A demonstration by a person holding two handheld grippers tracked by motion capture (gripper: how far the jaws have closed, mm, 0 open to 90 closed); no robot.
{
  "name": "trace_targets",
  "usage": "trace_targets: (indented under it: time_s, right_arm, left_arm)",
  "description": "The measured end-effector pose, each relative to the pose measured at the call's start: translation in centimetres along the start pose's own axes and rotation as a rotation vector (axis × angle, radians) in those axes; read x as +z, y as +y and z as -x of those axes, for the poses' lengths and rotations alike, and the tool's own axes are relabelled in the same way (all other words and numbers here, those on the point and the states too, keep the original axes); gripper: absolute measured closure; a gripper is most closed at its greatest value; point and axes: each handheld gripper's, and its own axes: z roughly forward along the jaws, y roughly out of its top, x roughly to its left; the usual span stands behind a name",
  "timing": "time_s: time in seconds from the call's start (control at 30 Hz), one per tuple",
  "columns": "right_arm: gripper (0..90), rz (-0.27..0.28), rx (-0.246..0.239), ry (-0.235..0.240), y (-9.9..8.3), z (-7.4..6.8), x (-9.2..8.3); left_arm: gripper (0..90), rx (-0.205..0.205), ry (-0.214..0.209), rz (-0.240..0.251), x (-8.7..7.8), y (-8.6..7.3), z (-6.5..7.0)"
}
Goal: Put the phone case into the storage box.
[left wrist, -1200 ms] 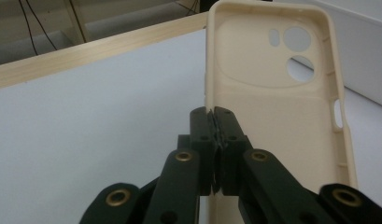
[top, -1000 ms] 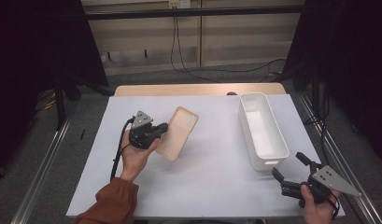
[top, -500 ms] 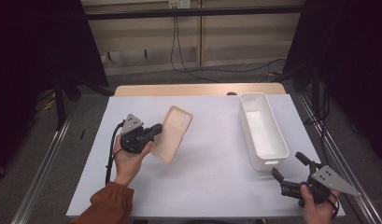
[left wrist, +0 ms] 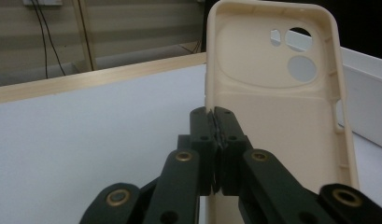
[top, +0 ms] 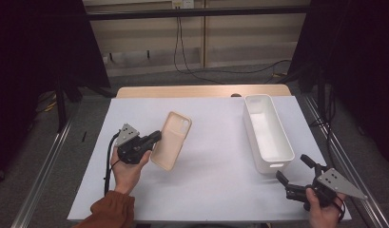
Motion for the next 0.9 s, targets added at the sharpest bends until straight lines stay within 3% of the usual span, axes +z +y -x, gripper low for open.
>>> trace_targets:
  time_s: [0.37, 0.7, 0.9]
  right_arm:
    - [0.0, 0.029, 0.004, 0.010, 1.1, -0.5, -0.3]
    - [0.0, 0.045, 0.028, 0.081, 2.6, -2.4, -0.2]
    - [0.0, 0.037, 0.017, 0.115, 3.2, -3.1, 0.1]
  left_arm:
    - [87.8, -0.004, -0.035, 0.034, -0.3, 0.0, 1.3]
    - [87.8, 0.001, -0.047, 0.047, -0.6, 0.0, 1.9]
    - [87.8, 0.005, -0.063, 0.046, -0.4, 0.0, 2.2]
